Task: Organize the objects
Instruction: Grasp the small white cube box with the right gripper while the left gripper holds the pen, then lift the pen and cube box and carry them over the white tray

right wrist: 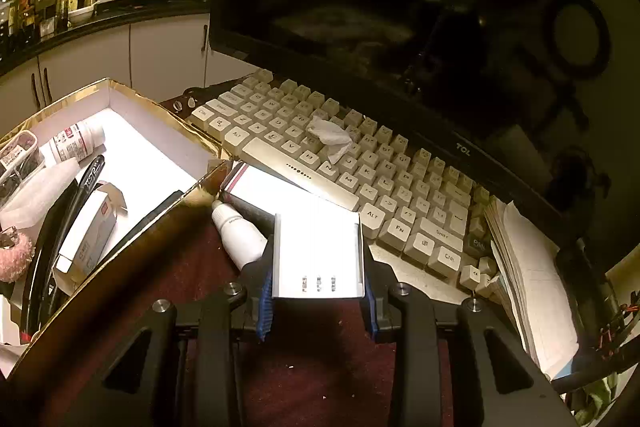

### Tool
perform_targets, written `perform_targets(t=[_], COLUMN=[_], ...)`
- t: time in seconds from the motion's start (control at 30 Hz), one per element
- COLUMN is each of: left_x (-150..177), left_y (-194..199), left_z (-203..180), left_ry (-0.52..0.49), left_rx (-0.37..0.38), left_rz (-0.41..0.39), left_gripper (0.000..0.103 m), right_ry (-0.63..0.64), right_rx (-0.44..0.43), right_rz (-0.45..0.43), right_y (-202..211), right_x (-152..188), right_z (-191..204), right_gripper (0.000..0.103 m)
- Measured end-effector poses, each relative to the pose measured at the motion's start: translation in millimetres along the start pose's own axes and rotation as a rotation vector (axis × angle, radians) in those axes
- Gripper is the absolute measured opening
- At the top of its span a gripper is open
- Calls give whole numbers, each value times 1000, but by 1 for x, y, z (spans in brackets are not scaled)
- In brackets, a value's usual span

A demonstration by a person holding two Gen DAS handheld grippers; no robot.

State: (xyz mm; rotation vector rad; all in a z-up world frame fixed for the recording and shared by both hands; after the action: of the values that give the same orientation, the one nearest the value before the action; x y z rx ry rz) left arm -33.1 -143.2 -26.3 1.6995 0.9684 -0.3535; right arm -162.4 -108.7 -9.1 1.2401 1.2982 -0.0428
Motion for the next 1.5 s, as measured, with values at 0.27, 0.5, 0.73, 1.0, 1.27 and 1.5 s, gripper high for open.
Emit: perform_targets(t=[0.27,0.5,0.73,1.0,1.27,1.5], left_x=[0,-8,-18,-25,-20,12], left_y=[10,34,60,97,74,39], left_z=[-4,-5,-2,39,29,-5], left_ry=[1,1,13,90,-34,-259], left_rx=[15,32,40,10,86,40], left_rz=[-12,-58,-126,-227,-55,105], left_gripper=[7,7,7,7,8,32], right_ry=[-12,-21,-33,-37,-56,-76], right_rx=[-4,-9,-9,-14,-39,-58], right_rz=[-14,-6,-21,-14,-17,-15], right_y=[3,2,5,3,4,4], right_x=[-2,-3,-3,-1,-2,-3], right_z=[-3,-4,-4,-1,-3,-9], right_gripper=[34,34,34,34,34,34])
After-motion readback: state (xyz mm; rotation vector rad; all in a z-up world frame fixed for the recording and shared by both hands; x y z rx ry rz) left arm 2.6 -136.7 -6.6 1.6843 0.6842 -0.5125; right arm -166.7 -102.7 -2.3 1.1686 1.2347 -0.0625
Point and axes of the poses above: each gripper's, at about its wrist camera, not at the fingertips, and y roughly against the way its jaws point, z to its left, x to its underside, the point moved 2 cm from there along -y, roughly the way its jaws point, and after that the axes turned 3 degrees about -x, right-handed, at the moved point
